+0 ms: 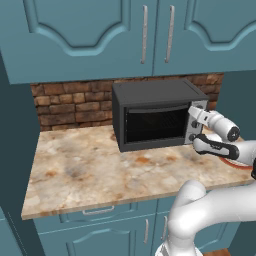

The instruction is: Pull the toaster oven rack outwards. Pick up the baguette from the plate and place it on the toaster oven rack. Close the toaster oven door fully and set the temperature to the lowest setting.

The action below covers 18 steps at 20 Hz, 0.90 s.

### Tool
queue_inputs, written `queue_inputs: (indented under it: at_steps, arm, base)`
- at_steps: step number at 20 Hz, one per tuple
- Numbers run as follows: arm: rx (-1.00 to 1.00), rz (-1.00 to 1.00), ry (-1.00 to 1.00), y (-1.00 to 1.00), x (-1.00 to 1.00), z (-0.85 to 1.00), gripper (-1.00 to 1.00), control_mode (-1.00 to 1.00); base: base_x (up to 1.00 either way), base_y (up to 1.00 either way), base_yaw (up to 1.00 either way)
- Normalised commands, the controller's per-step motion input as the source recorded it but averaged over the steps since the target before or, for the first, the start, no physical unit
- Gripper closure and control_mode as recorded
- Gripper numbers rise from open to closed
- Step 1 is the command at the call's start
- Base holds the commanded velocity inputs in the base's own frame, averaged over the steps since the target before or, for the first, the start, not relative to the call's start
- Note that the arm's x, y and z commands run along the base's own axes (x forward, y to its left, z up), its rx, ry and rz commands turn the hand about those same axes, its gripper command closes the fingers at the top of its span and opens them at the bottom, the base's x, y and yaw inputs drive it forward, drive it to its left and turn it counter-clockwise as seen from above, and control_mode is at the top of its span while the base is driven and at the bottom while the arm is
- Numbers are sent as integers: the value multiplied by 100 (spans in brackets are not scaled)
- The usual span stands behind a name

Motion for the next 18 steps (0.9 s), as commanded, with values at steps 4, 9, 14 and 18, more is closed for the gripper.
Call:
queue_inputs:
  at_steps: [4, 9, 14, 18]
  arm:
    - [0, 0, 0, 0, 0, 0, 100, -100]
    - [-7, 0, -1, 0, 0, -1, 100, -100]
    - [-15, 0, 4, -7, 1, 0, 100, -100]
    - [-17, 0, 7, -10, 1, 0, 100, -100]
  base:
    - [0, 0, 0]
    - [0, 0, 0]
    - [0, 0, 0]
    - [0, 0, 0]
